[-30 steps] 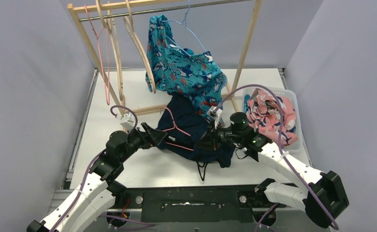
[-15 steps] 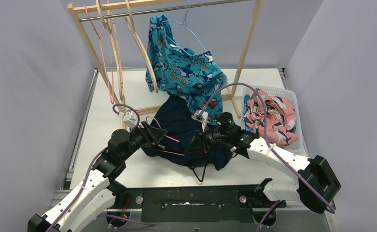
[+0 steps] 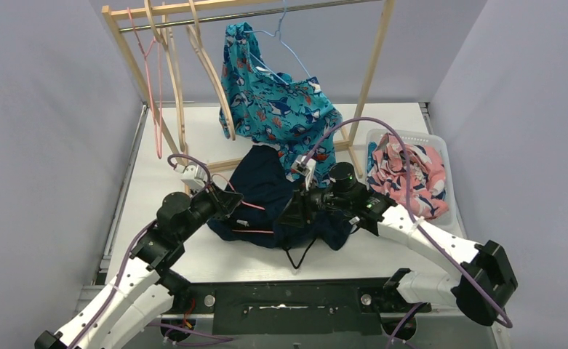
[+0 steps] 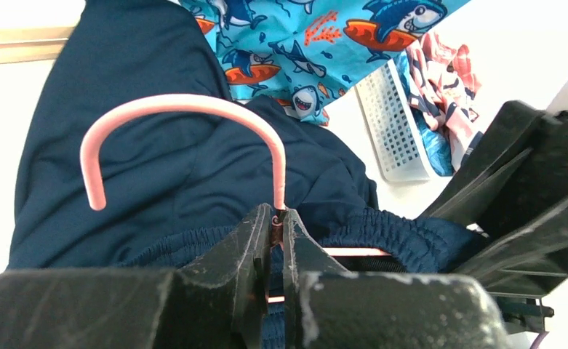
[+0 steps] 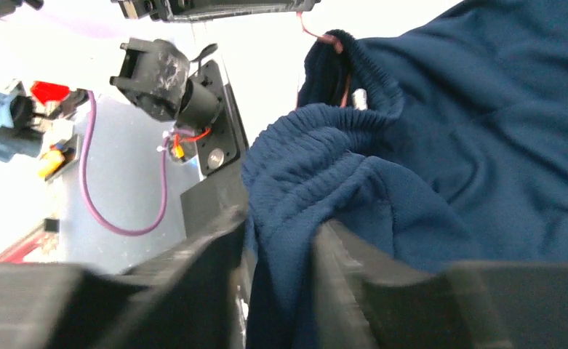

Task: Remove the shorts from the hanger
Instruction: Pick up the hanger from the clothes rod, then remove the shorts from the hanger.

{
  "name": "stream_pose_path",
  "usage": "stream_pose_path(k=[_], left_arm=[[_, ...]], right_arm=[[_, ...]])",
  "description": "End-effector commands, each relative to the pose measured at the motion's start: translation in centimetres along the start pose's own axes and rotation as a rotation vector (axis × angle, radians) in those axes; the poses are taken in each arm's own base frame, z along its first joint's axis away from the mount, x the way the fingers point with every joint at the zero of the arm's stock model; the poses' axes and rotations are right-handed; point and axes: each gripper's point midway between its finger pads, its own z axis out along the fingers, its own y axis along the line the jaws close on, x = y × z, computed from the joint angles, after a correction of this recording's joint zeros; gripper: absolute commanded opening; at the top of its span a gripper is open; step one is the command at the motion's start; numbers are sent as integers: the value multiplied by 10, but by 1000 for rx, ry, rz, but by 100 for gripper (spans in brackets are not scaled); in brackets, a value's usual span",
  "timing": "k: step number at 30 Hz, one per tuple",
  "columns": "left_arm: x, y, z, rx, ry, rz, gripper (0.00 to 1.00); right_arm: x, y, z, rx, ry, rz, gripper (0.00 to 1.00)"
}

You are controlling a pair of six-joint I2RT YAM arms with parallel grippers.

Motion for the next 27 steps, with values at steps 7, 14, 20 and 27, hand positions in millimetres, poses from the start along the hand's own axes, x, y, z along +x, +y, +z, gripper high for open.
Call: stream_pose_path(k=[7,14,20,27], left_arm=[[-51,-27,-31,-31,-75,7,0],[-47,-9,-32,-148,-24,54,0],[-45,-3,-38,-183,-10,81,0],[-38,1,-39,-198,24,91,0]], right_arm=[[-67,39,-17,149,-171,-265,60],[-53,19,11,433,13,-422,62],[-60,12,14,495,-14,-430,59],[-70,18,27,474,-64,-407,62]])
